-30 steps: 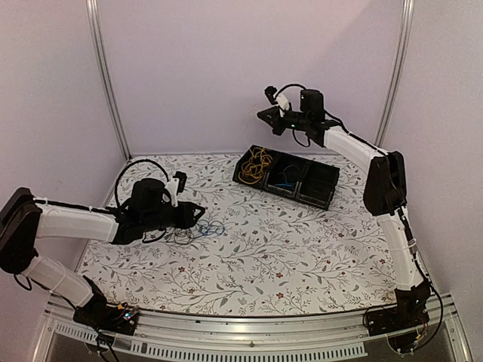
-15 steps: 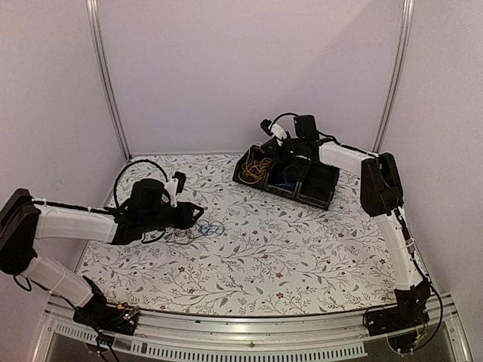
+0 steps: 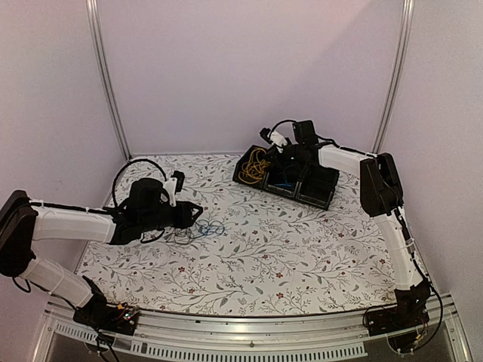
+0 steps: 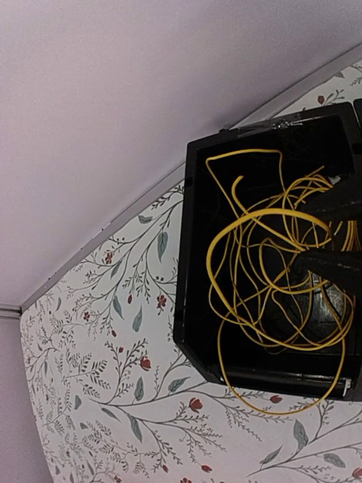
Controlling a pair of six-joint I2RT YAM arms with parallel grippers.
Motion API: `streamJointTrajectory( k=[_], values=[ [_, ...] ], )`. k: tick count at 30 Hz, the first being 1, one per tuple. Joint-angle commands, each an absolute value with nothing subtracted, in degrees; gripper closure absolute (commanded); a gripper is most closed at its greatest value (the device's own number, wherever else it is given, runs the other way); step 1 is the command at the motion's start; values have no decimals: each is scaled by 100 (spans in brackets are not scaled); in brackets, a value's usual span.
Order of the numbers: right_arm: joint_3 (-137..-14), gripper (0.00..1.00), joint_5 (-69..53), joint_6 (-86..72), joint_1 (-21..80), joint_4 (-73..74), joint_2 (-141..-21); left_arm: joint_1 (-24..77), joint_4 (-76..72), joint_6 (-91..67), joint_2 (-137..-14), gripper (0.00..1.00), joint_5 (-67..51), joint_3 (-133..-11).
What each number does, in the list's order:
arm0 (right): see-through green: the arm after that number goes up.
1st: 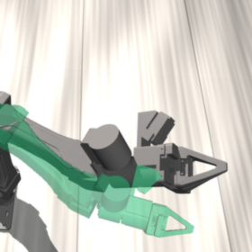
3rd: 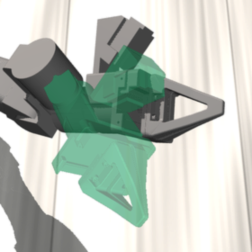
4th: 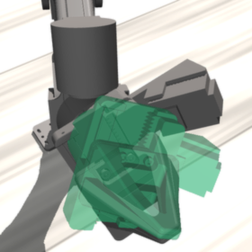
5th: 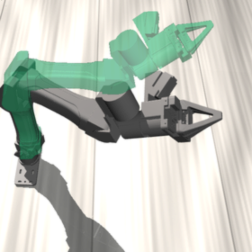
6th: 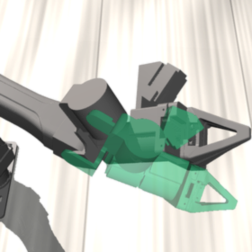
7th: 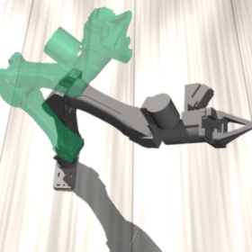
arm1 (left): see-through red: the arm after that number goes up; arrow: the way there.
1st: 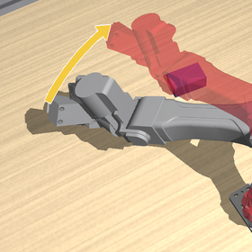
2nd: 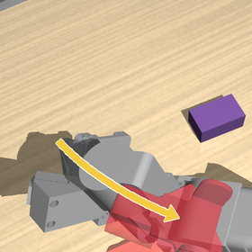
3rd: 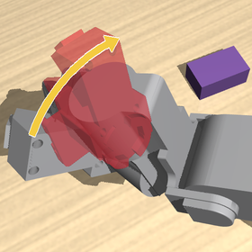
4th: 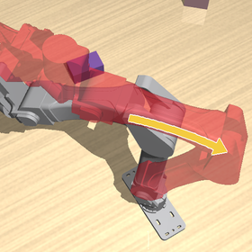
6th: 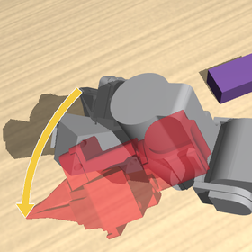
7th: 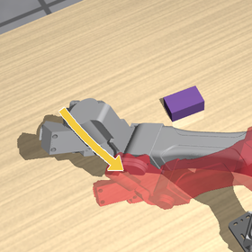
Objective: Untangle the cables
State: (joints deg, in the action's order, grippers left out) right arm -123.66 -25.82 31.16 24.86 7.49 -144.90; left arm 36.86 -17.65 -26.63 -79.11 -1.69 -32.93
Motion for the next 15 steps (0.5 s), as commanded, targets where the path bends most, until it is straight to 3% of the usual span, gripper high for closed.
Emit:
streamJointTrajectory(
  k=[1, 5, 8, 11, 15],
  values=[
    [-12295, 74, -2474, 3151, 2545, 972, -14419, 3744, -1503, -2676, -7598, 58, -18, -3273],
    [-11845, 59, -2547, 3040, 2544, 1123, -13798, 3740, -855, -2762, -7442, 57, 478, -3419],
    [-10790, 48, -2619, 2915, 2540, 633, -12879, 3738, 84, -3127, -7360, 57, 1138, -3567],
    [-10071, 45, -2748, 2720, 2569, 431, -12158, 3661, 951, -3789, -7218, 57, 1912, -3538],
    [-9689, 44, -3281, 2432, 2653, 887, -11722, 3263, 935, -4389, -6947, 57, 2037, -3173]
  ],
)
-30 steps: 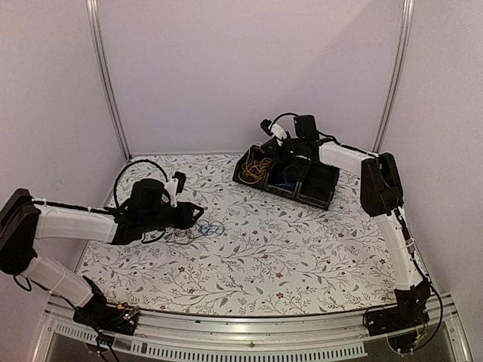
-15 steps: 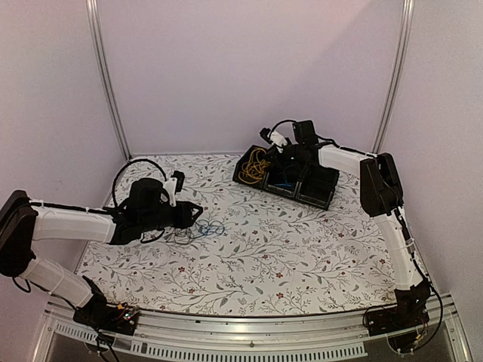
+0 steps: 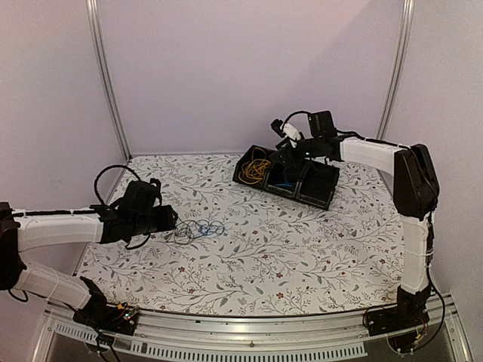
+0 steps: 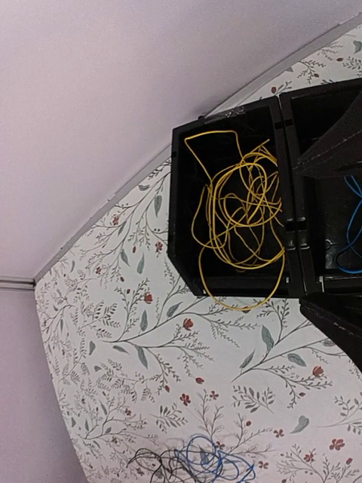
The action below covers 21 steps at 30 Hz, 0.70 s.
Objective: Untangle the cables
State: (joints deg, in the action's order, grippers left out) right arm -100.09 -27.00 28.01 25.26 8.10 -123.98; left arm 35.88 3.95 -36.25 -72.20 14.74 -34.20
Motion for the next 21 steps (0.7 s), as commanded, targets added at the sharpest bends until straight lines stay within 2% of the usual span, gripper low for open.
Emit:
streamJointTrajectory(
  k=[1, 4, 13, 21],
  values=[
    [-9554, 44, -3468, 2347, 2708, 967, -11665, 3162, 816, -4358, -6943, 57, 1896, -3101],
    [-9269, 44, -3748, 2439, 3015, 1327, -11535, 2934, 649, -4162, -7148, 58, 1746, -3111],
    [-8886, 44, -4060, 2709, 3766, 1659, -11505, 2399, -121, -3542, -8044, 71, 1347, -3288],
    [-8881, 44, -4180, 2613, 3796, 1679, -11478, 2124, -786, -3127, -8918, 70, 1059, -3577]
  ],
)
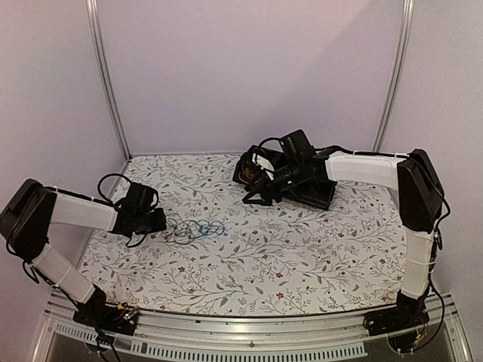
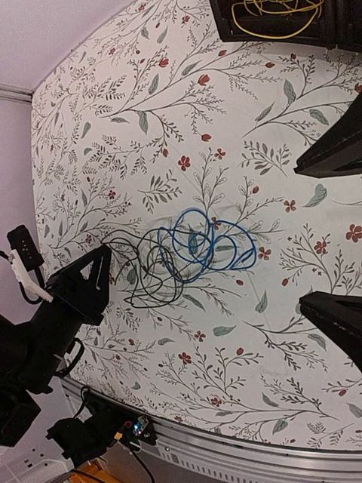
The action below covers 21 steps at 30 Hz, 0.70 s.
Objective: Untangle the cables
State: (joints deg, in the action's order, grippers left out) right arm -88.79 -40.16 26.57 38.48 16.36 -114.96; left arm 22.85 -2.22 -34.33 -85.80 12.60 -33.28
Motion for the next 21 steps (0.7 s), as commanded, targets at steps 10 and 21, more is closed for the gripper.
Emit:
streamJointTrajectory(
  k=[10, 21],
  values=[
    [-8849, 44, -4265, 2498, 3814, 1642, -11564, 1989, -1707, -2502, -9461, 92, 509, -3837],
    [-9008, 44, -4431, 2592, 3871, 1824, -11746, 2085, -525, -2905, -8351, 76, 759, -3485]
  ],
)
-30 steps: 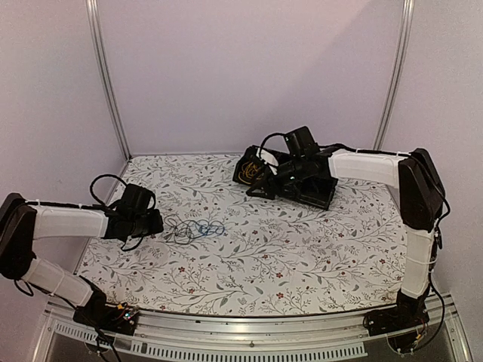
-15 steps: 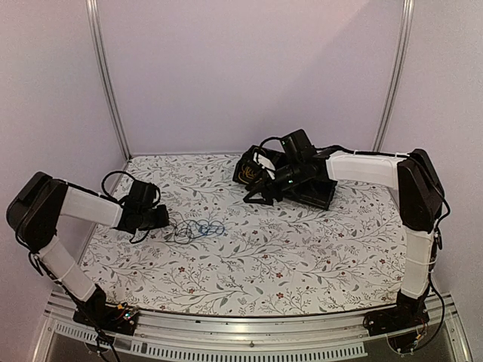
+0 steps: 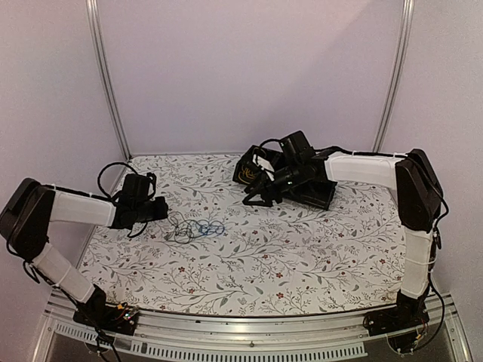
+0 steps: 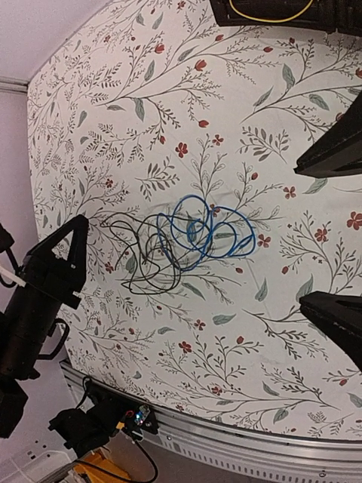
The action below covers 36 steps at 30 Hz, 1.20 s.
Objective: Untangle the cables
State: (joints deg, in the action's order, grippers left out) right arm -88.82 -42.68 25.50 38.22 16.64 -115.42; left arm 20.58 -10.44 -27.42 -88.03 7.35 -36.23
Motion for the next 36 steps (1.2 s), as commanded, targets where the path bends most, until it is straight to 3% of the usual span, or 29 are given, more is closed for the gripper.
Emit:
streamJointTrajectory(
  k=[1, 4, 8, 13, 17, 30, 36],
  values=[
    [-9042, 44, -4456, 2593, 3875, 1840, -11774, 2090, -392, -2952, -8251, 71, 730, -3471],
    [-9102, 44, -4507, 2559, 3914, 1872, -11858, 2104, -53, -3093, -8004, 65, 579, -3467],
    [-9091, 44, -4487, 2578, 3976, 1904, -11870, 2139, 541, -3424, -7693, 69, 101, -3421],
    [-9054, 44, -4465, 2619, 4005, 1916, -11880, 2160, 906, -3636, -7668, 57, -822, -3499],
    [-9079, 44, -4480, 2613, 4024, 1921, -11915, 2182, 886, -3733, -7669, 56, -1023, -3514],
    [-9059, 45, -4334, 2689, 4080, 1978, -11944, 2187, 723, -3587, -8256, 78, -1125, -3825],
    [-9061, 46, -4350, 2698, 4078, 1978, -11977, 2187, 564, -3558, -8360, 84, -1166, -3888]
  ],
)
